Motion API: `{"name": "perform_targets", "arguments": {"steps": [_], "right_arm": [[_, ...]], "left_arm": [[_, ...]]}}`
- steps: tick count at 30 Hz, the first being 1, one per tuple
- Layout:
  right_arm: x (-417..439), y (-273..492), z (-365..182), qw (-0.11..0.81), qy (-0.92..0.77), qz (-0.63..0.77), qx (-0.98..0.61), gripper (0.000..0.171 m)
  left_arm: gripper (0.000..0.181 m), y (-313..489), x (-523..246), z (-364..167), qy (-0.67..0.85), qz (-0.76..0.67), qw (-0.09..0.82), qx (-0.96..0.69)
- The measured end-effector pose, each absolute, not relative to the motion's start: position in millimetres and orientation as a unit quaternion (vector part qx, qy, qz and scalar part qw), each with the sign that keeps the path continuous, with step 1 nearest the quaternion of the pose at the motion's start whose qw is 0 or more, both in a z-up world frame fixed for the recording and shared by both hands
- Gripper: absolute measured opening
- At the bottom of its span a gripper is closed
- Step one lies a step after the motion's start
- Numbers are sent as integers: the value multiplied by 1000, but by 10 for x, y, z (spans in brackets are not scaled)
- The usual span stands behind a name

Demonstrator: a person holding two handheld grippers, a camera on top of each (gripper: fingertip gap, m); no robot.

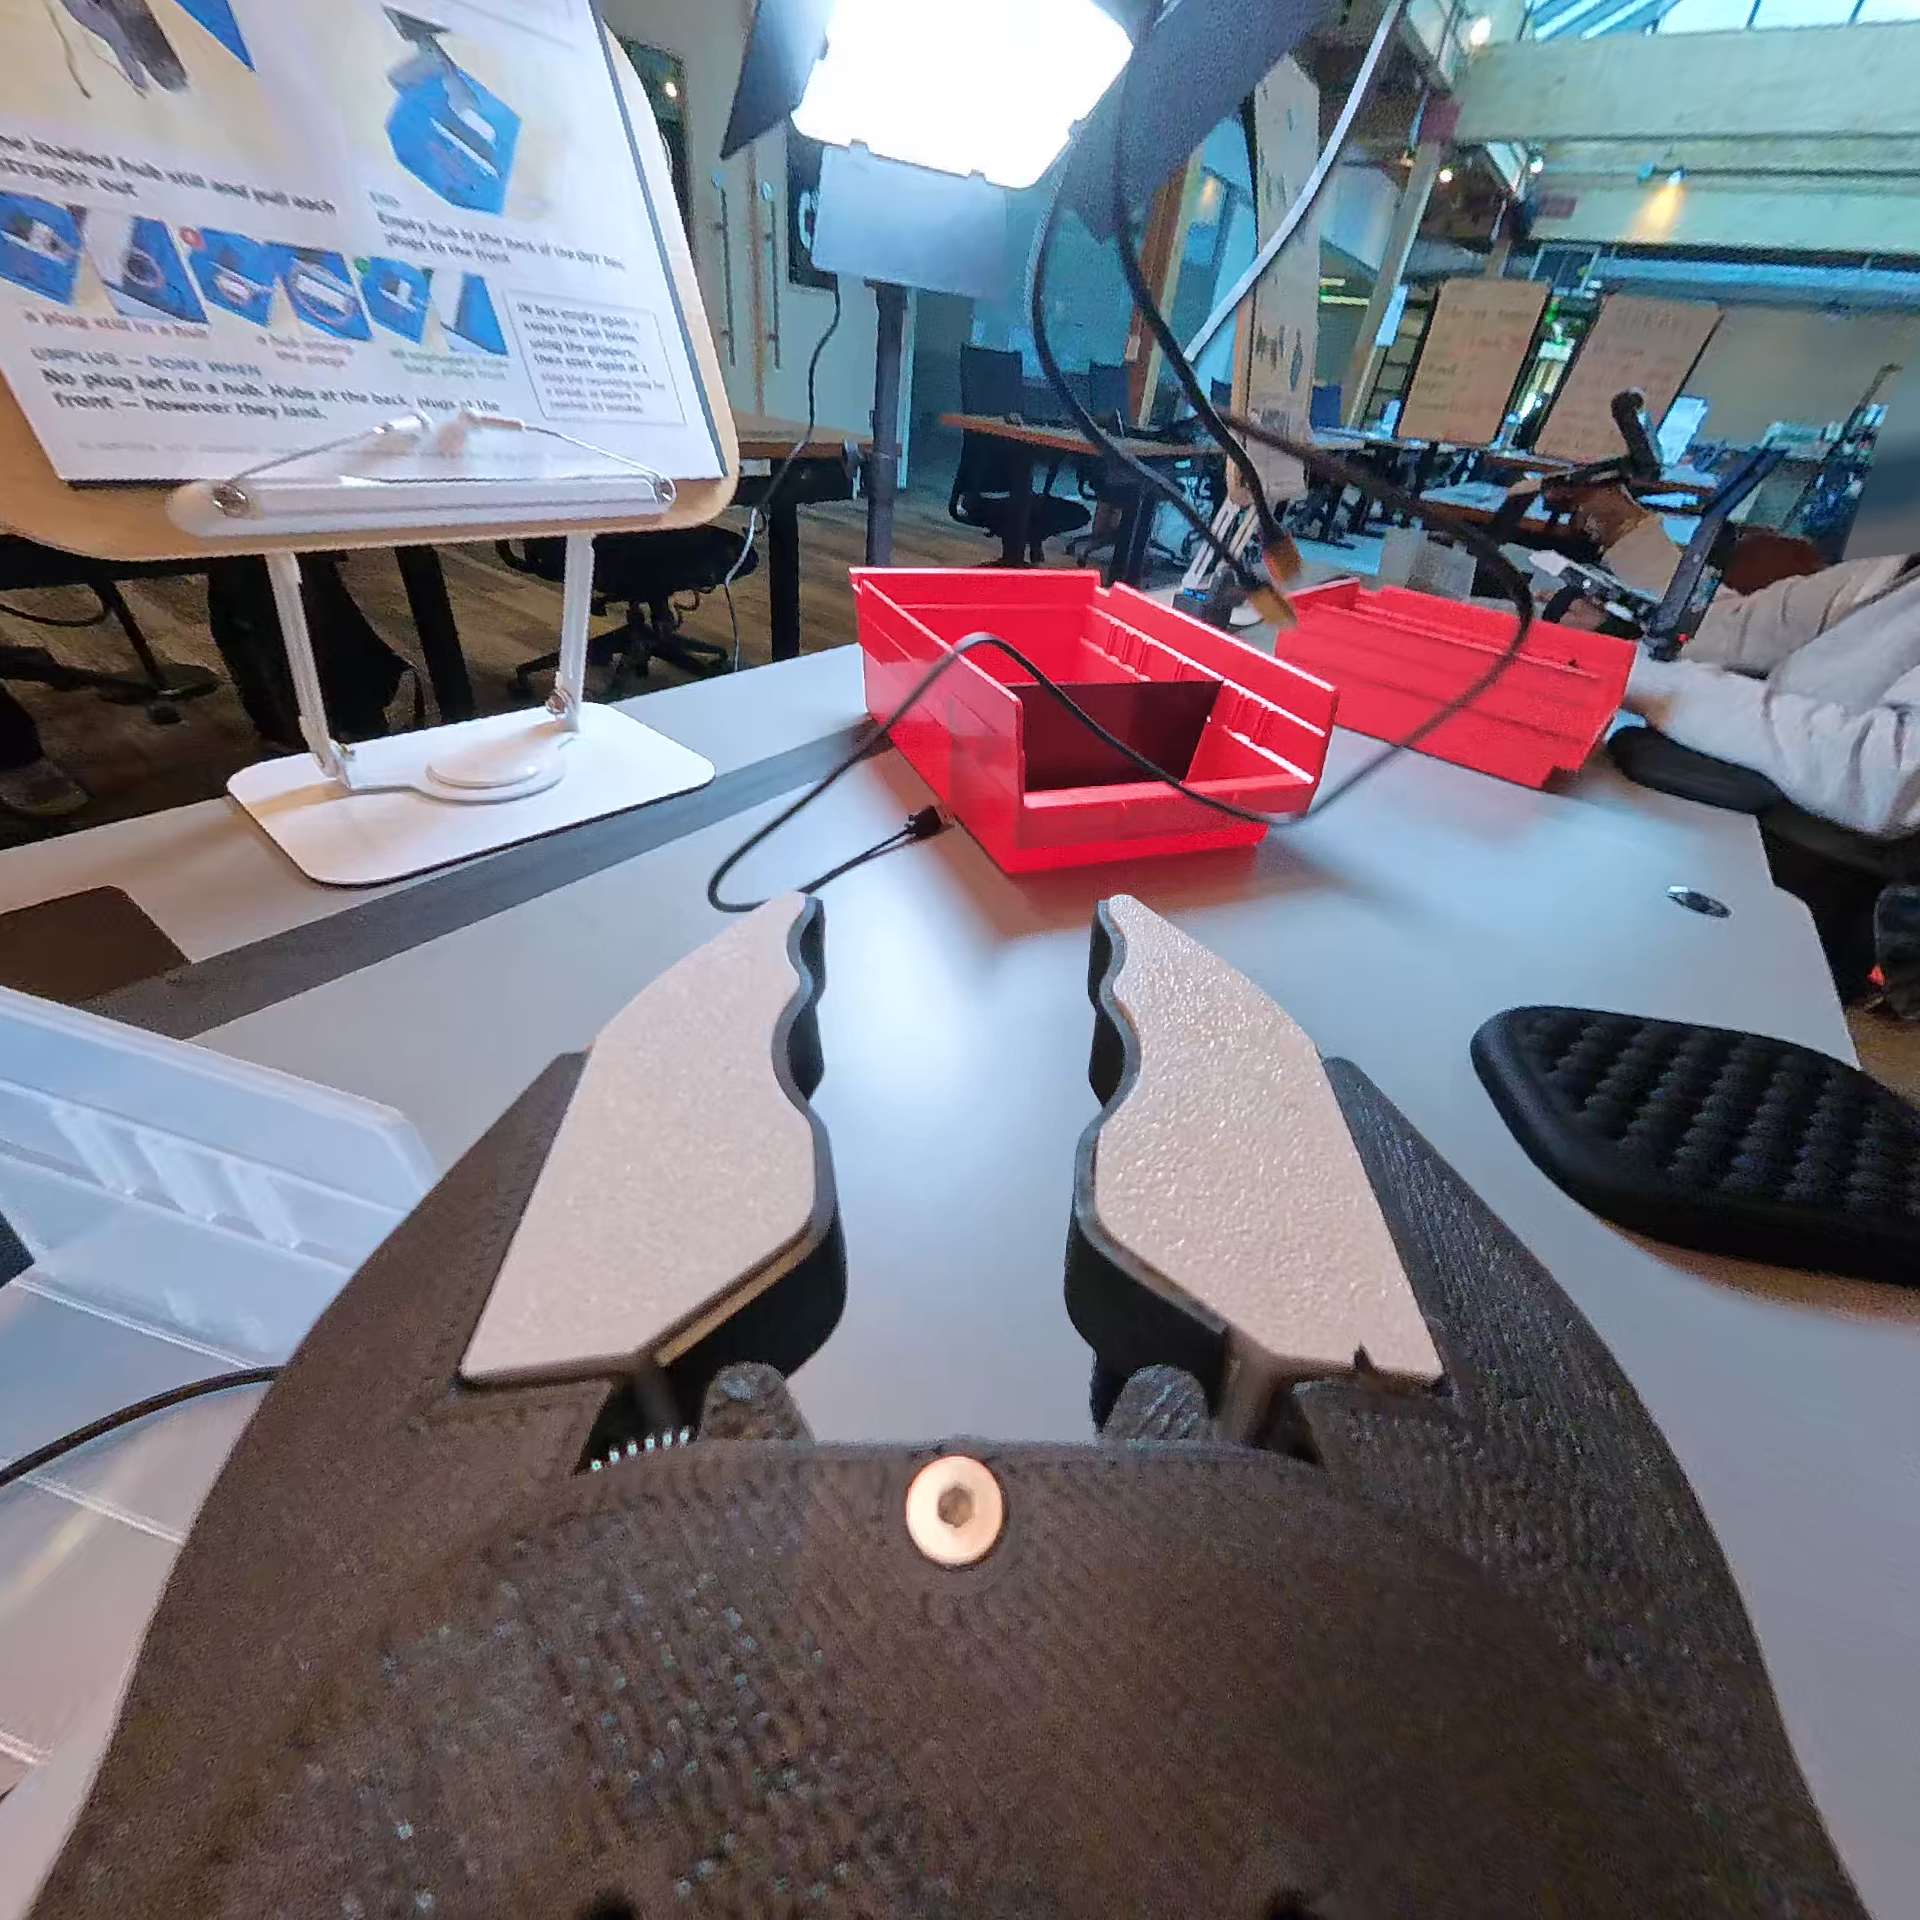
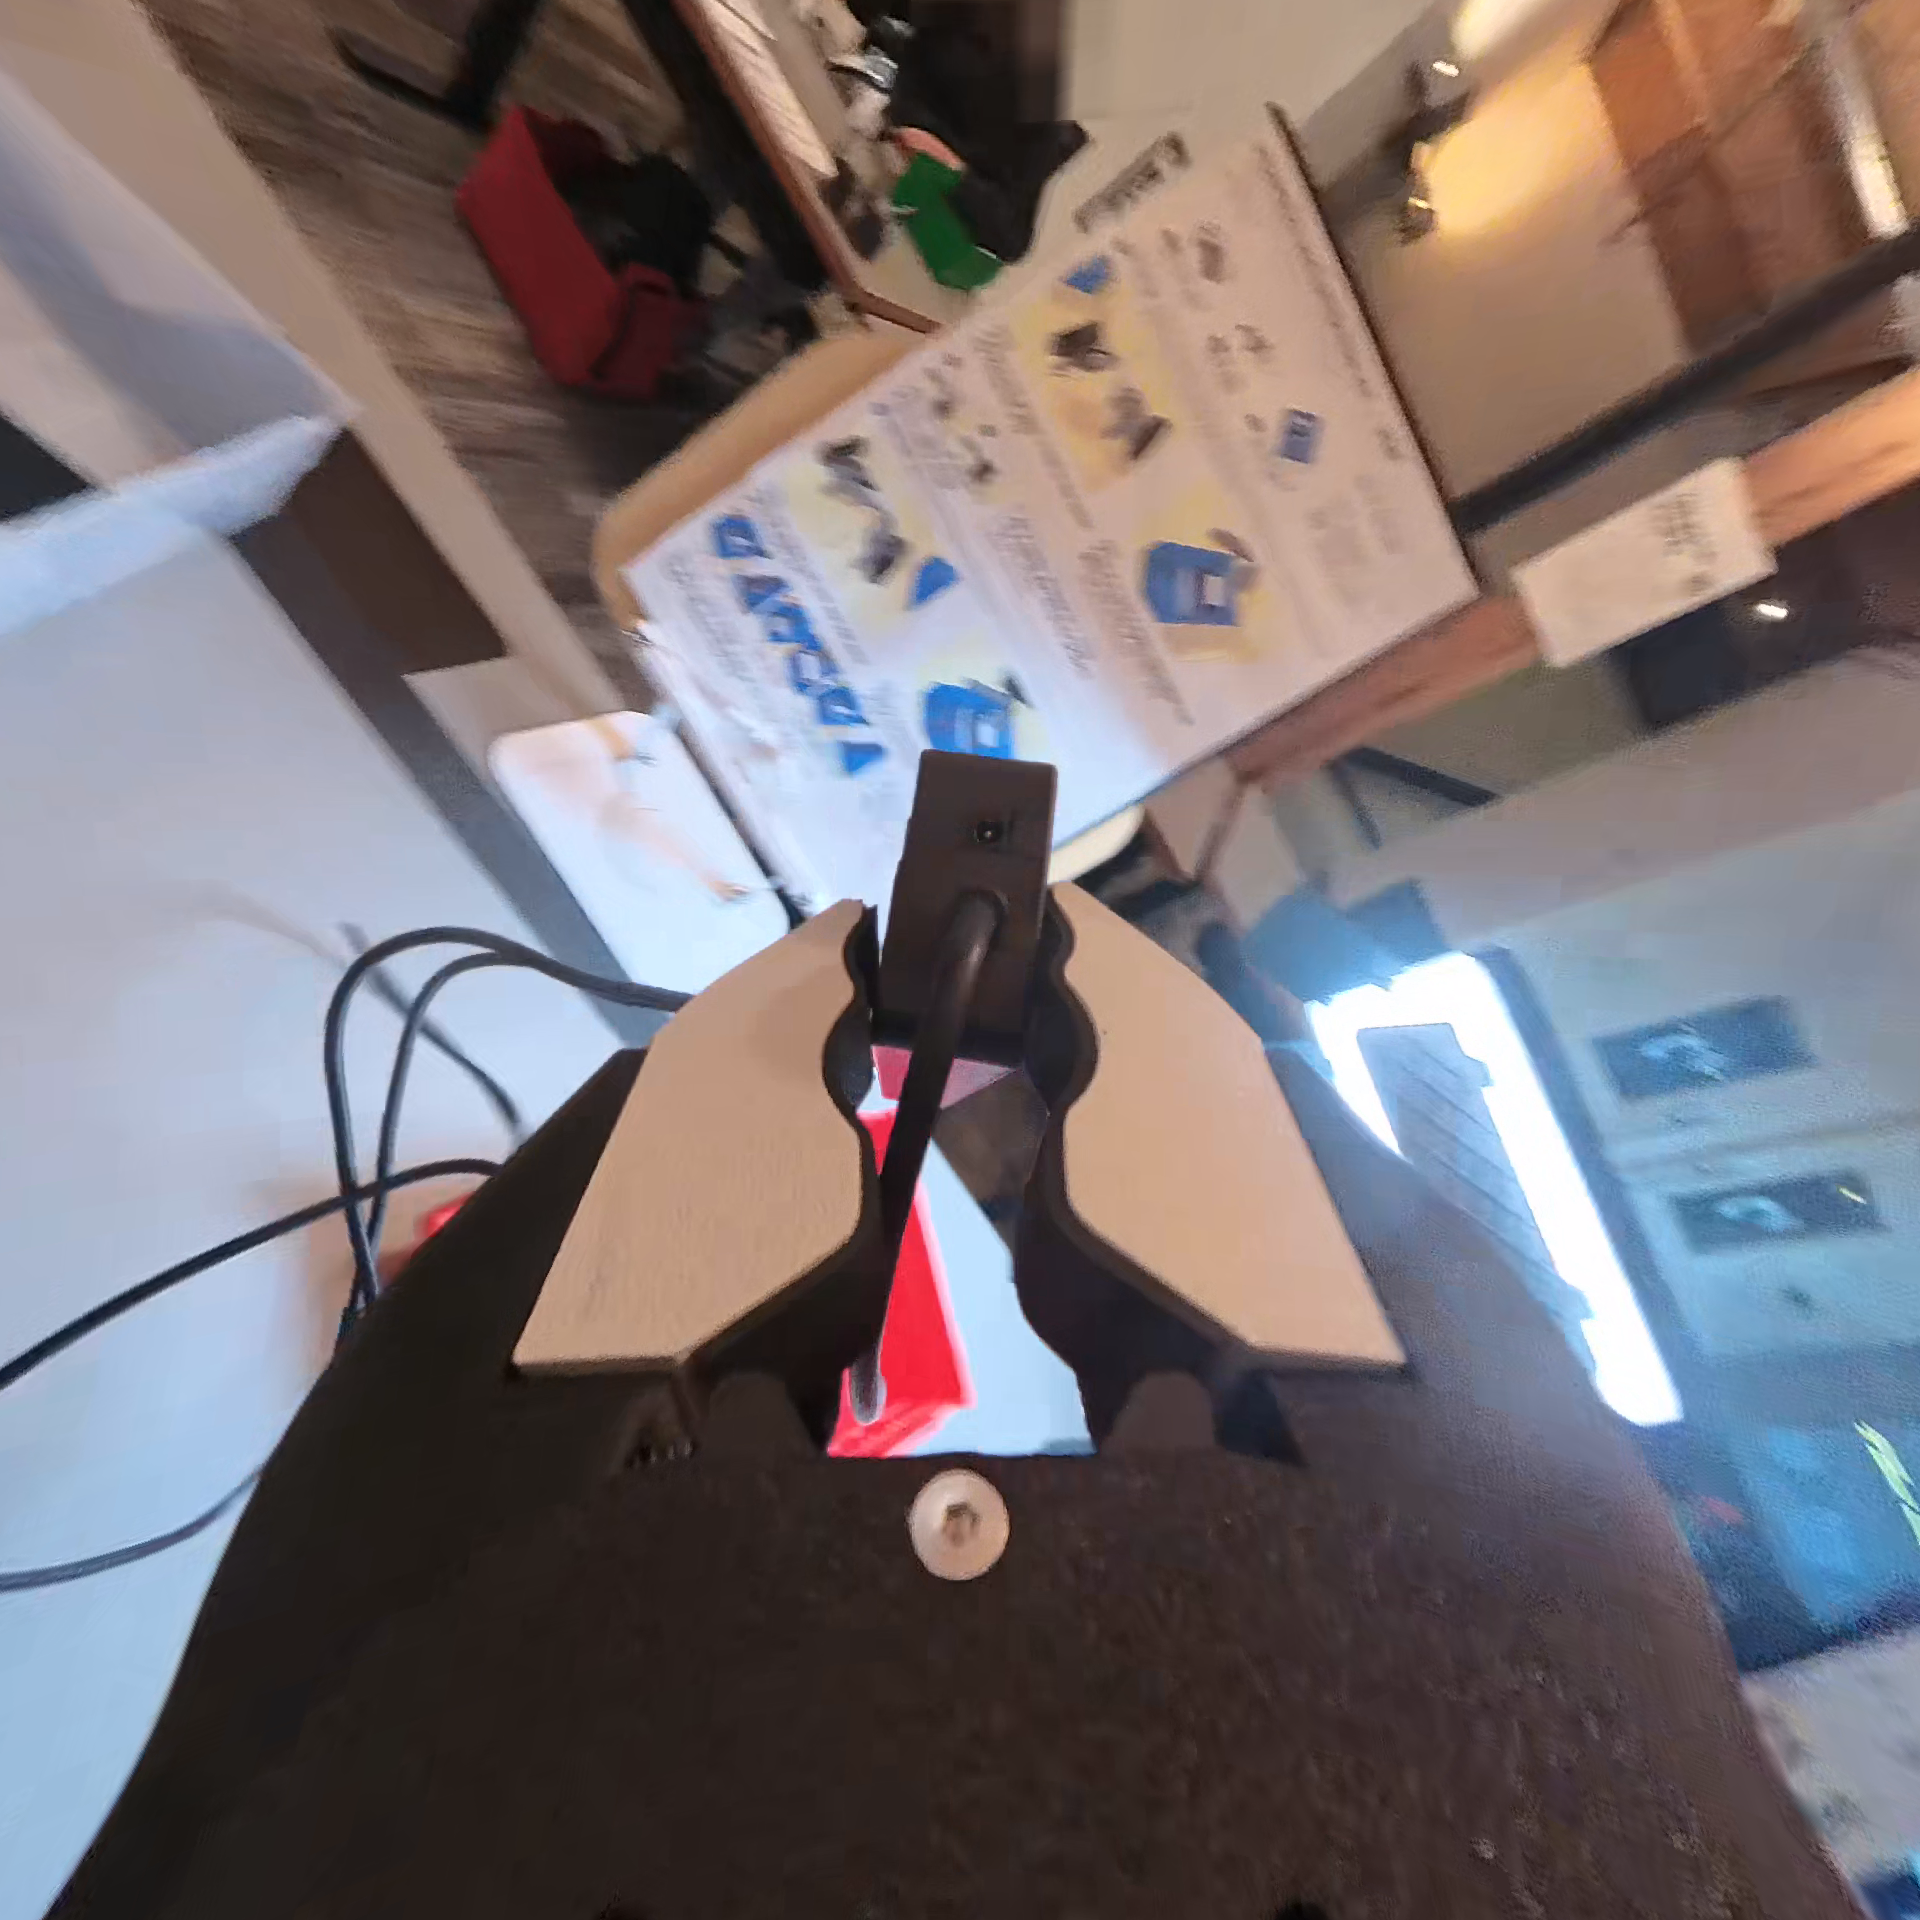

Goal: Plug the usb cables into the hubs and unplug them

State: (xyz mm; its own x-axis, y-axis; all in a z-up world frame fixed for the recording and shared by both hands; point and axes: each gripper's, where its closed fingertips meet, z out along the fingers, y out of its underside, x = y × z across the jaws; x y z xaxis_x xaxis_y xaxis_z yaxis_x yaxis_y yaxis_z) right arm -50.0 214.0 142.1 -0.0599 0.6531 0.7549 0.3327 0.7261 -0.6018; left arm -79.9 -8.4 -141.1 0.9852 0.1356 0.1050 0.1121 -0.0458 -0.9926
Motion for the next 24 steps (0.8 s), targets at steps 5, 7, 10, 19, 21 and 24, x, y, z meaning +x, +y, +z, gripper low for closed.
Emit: {"name": "perform_targets", "arguments": {"steps": [5, 7, 10, 19, 21, 24], "right_arm": [[-736, 3053, 1027, 600, -682, 81, -411, 27], [-825, 3411, 672, 589, -670, 78, -445, 27], [-923, 3873, 82, 570, -657, 71, -488, 27], [-979, 4552, -1269, 460, -649, 98, -598, 27], [-993, 4595, -1458, 444, -648, 107, -610, 27], [-1027, 4636, -1606, 420, -638, 128, -633, 27]], "left_arm": [[48, -36, -769, -1516, -71, 29, 667, -741], [47, -26, -760, -1540, -68, 31, 665, -744], [47, -11, -760, -1594, -66, 30, 658, -749], [45, 51, -755, -1762, -62, 24, 639, -766], [45, 69, -739, -1802, -60, 20, 634, -771], [44, 89, -722, -1860, -56, 20, 626, -777]]}}
